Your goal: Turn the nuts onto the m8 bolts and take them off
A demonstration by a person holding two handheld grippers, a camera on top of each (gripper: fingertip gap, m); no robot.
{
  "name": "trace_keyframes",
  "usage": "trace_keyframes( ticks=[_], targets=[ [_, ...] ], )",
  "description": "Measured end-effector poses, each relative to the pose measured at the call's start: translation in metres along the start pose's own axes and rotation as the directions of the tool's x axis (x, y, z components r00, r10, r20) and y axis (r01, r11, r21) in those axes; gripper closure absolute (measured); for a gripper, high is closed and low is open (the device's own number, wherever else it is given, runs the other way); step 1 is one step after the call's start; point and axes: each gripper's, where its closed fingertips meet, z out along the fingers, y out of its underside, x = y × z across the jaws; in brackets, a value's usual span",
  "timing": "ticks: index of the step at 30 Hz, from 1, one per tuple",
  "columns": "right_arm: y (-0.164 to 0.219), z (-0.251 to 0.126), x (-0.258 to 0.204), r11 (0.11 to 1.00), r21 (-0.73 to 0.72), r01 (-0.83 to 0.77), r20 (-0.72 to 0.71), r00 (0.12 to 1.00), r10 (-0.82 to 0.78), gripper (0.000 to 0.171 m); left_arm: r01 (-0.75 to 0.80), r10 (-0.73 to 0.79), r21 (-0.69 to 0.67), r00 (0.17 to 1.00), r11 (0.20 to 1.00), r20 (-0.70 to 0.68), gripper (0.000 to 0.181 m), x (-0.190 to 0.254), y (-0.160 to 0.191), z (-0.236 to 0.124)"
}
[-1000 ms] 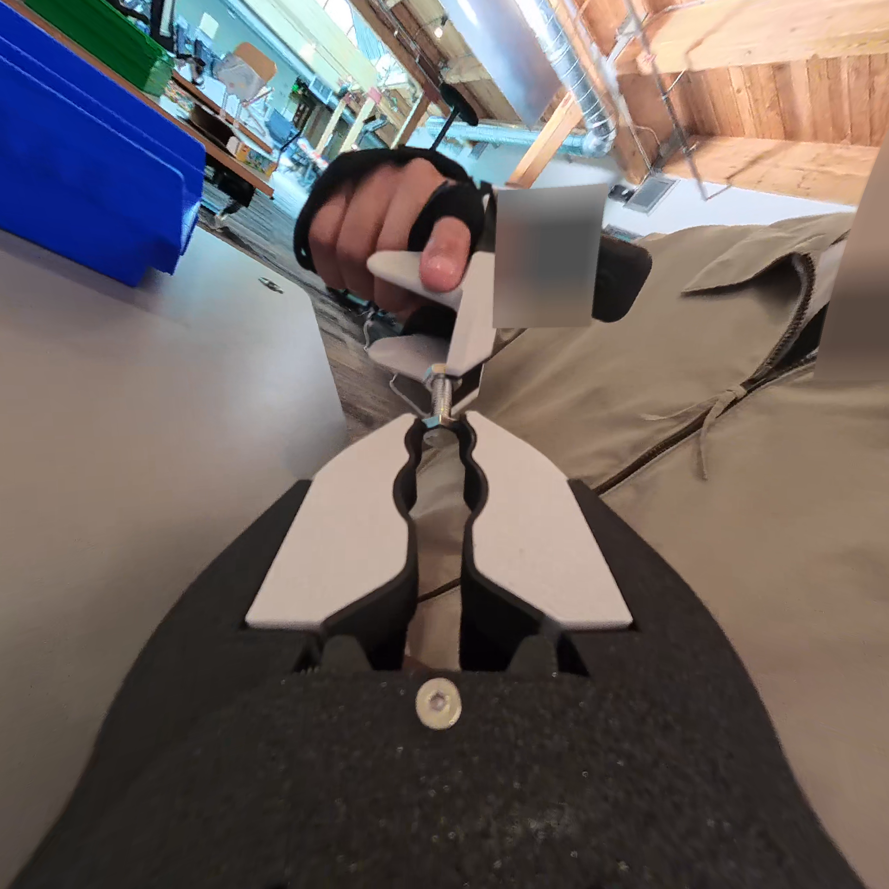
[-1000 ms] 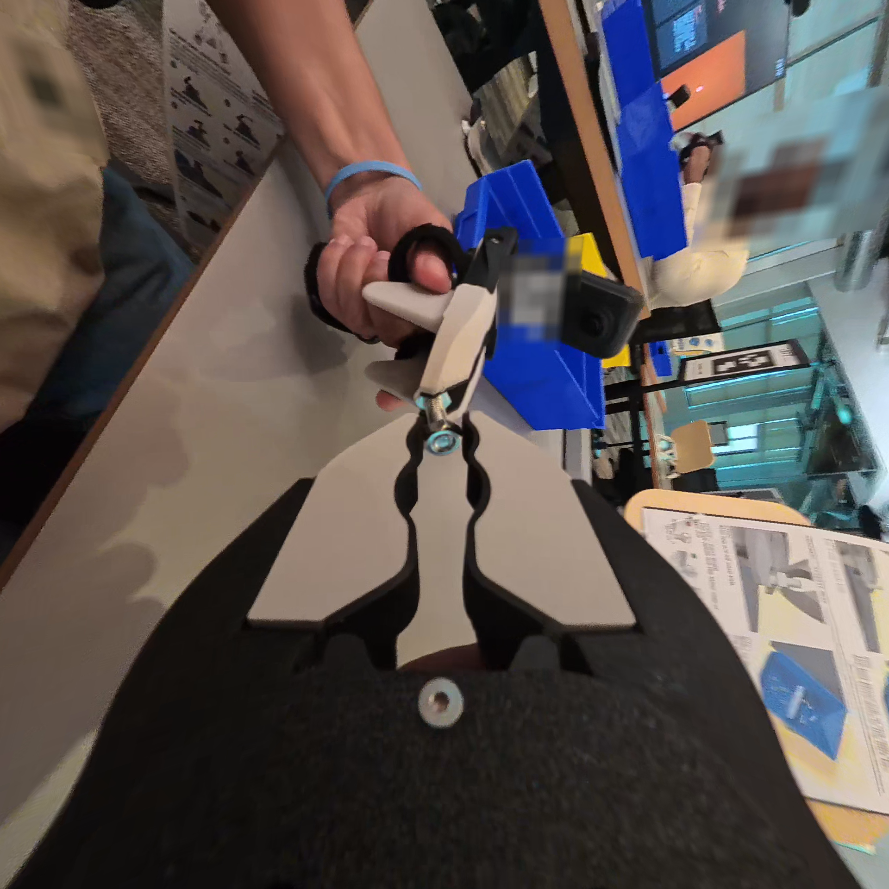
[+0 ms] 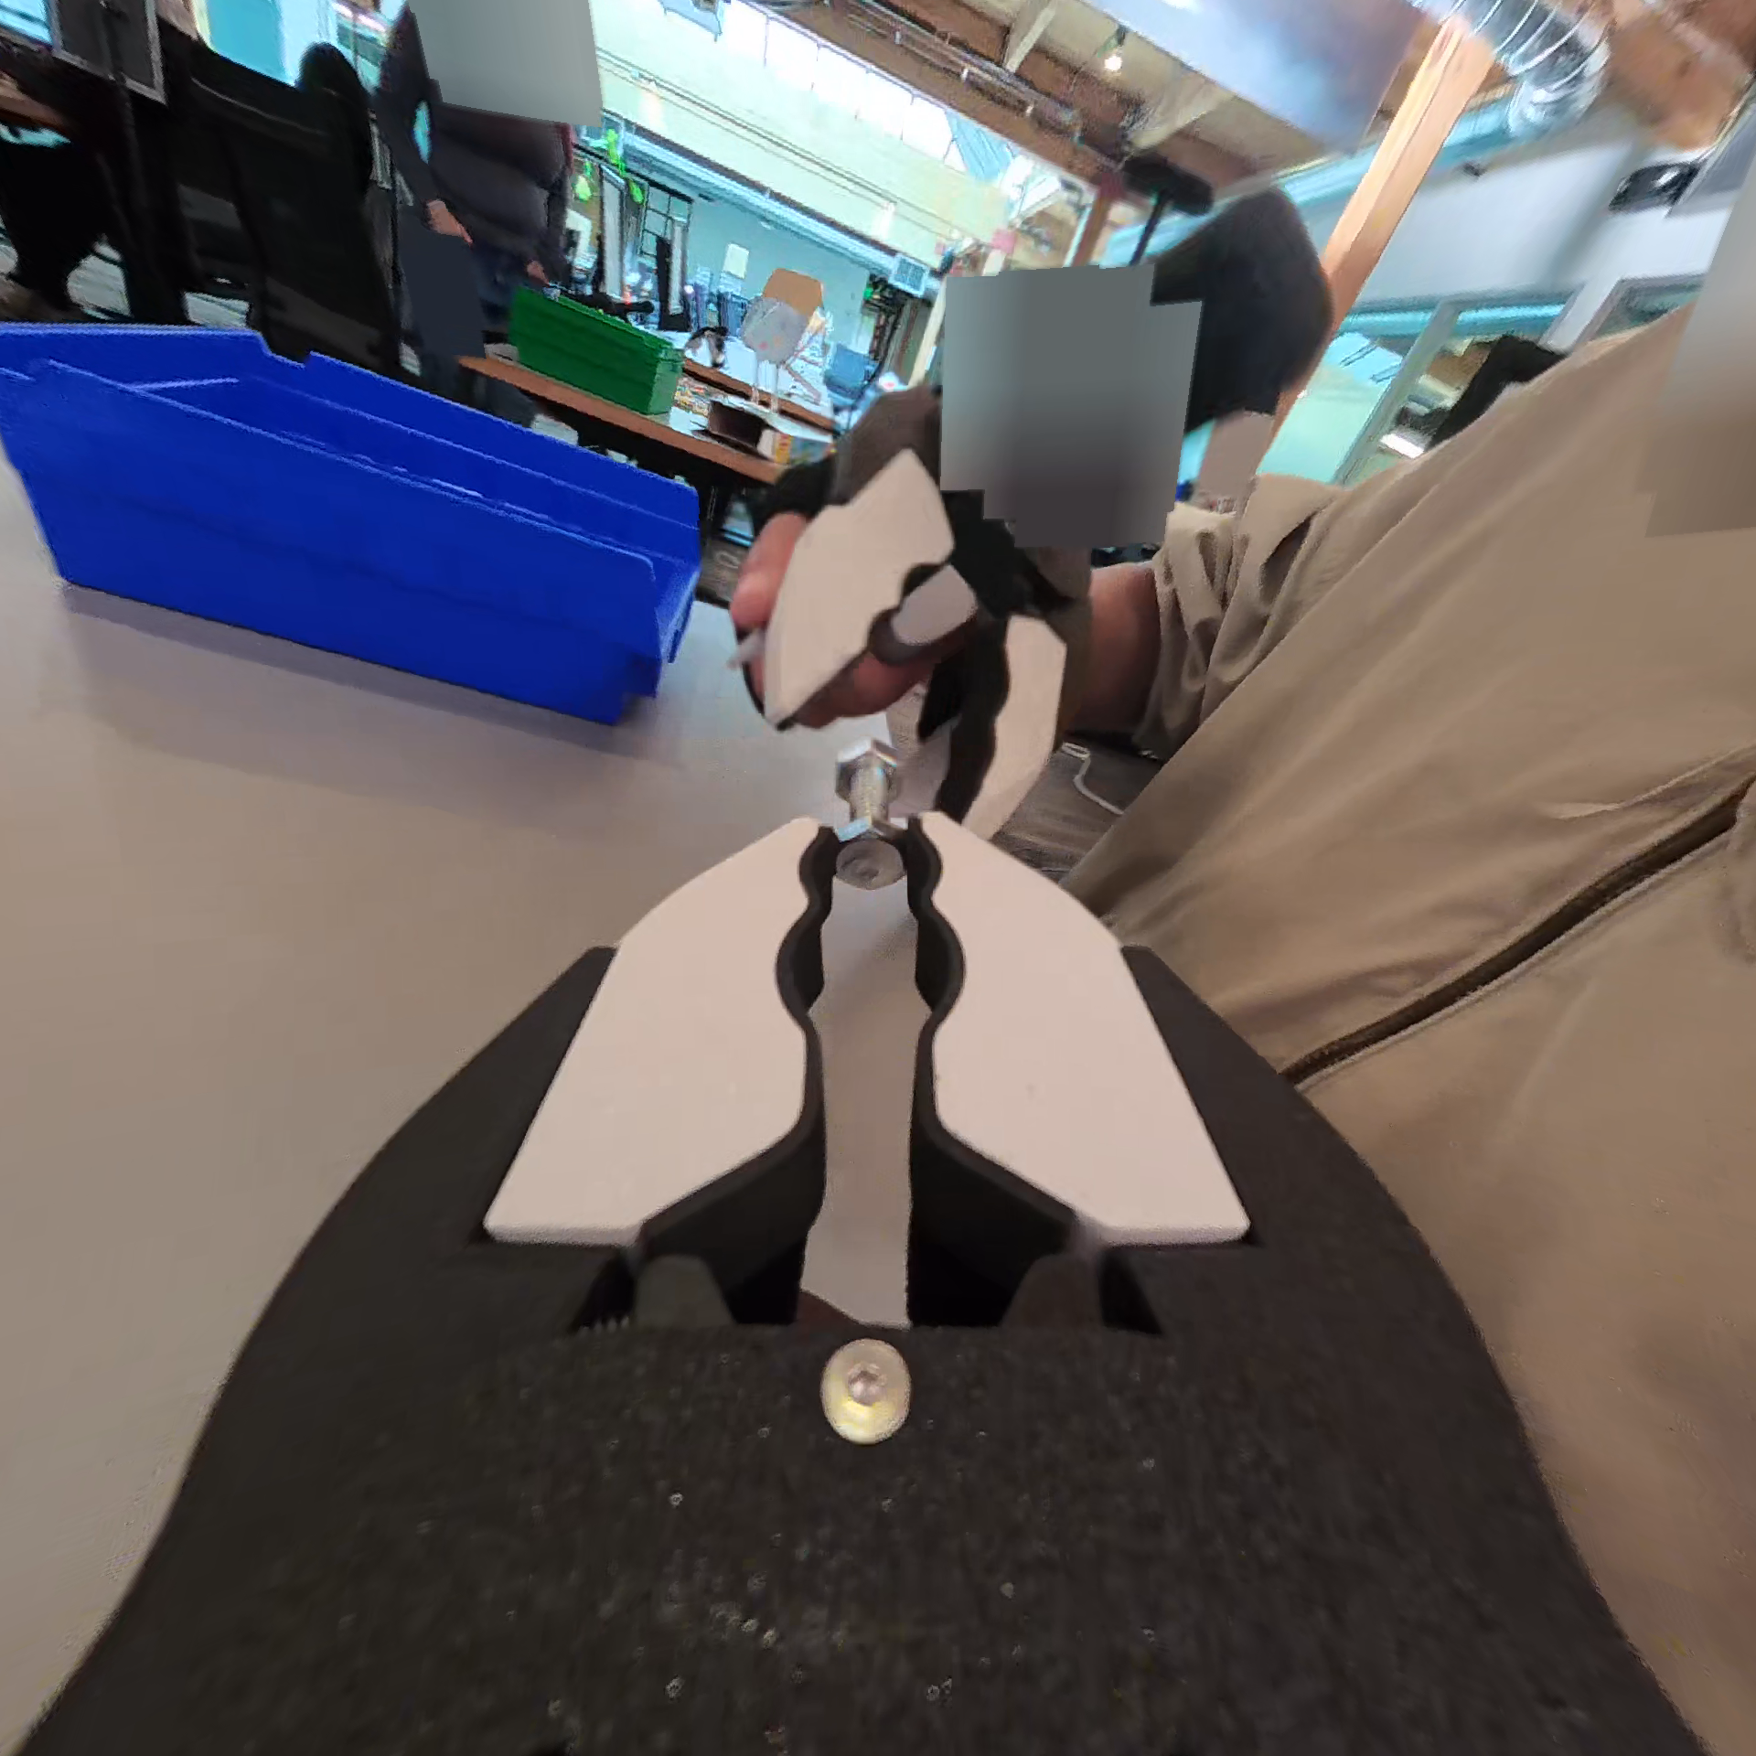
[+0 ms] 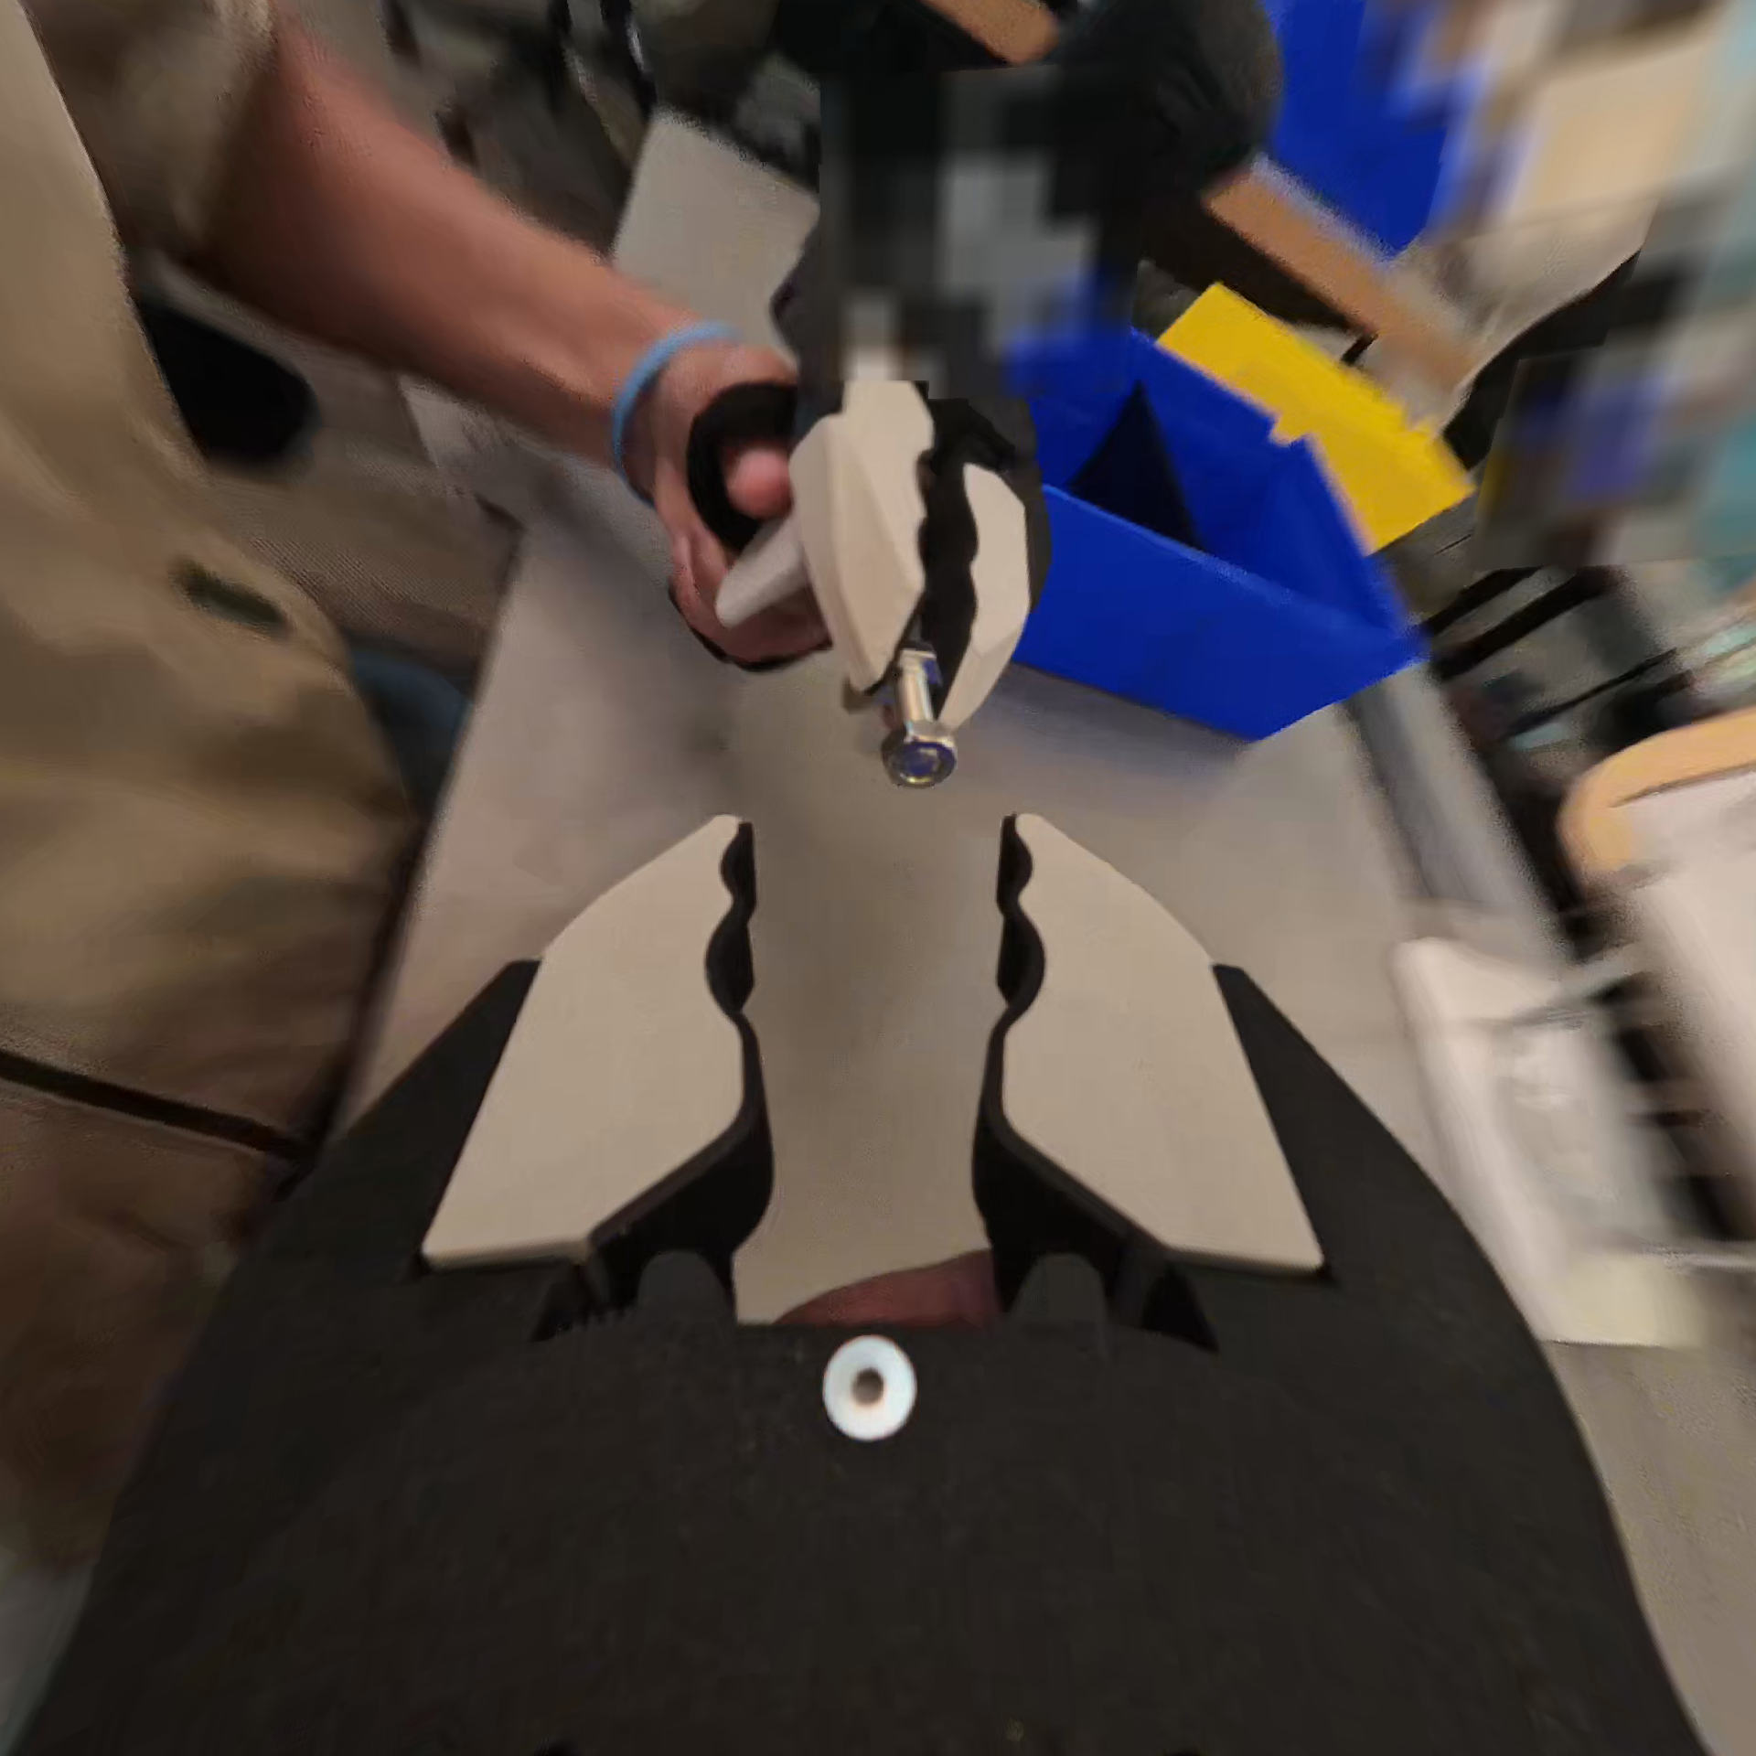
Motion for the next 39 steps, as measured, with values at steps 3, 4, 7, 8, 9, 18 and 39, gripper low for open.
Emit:
trace_keyframes(
  ticks=[3, 4, 7, 8, 9, 18, 39],
  targets=[
    [-0.001, 0.004, 0.005, 0.92, -0.091, 0.381, -0.121, 0.913, -0.39, 0.133, 0.066, -0.066, 0.005, 0.995, 0.998, -0.072, 0.167, 0.001, 0.001, 0.002],
    [-0.001, 0.006, 0.006, 0.891, -0.117, 0.439, -0.134, 0.882, -0.452, 0.131, 0.089, -0.089, 0.002, 0.99, 0.996, -0.106, 0.167, 0.003, 0.001, 0.002],
    [-0.011, 0.009, 0.005, 0.864, -0.076, 0.498, -0.15, 0.851, -0.504, 0.132, 0.123, -0.126, -0.029, 0.979, 0.992, -0.163, 0.167, 0.007, 0.004, 0.005],
    [-0.013, 0.01, 0.004, 0.856, -0.072, 0.513, -0.147, 0.843, -0.517, 0.136, 0.123, -0.126, -0.028, 0.979, 0.992, -0.162, 0.167, 0.007, 0.004, 0.006],
    [-0.012, 0.012, 0.004, 0.846, -0.081, 0.527, -0.148, 0.833, -0.533, 0.139, 0.125, -0.126, -0.019, 0.978, 0.992, -0.165, 0.167, 0.006, 0.002, 0.006],
    [-0.005, 0.012, 0.002, 0.997, -0.012, 0.081, 0.035, 0.996, -0.08, 0.156, -0.039, 0.037, -0.064, 0.998, 0.997, -0.041, 0.167, 0.0, 0.005, 0.007],
    [0.026, 0.006, 0.012, 0.961, -0.023, -0.276, -0.033, 0.961, 0.276, 0.117, -0.017, 0.017, 0.04, 1.0, 0.999, -0.014, 0.167, -0.005, -0.015, -0.007]
  ],
)
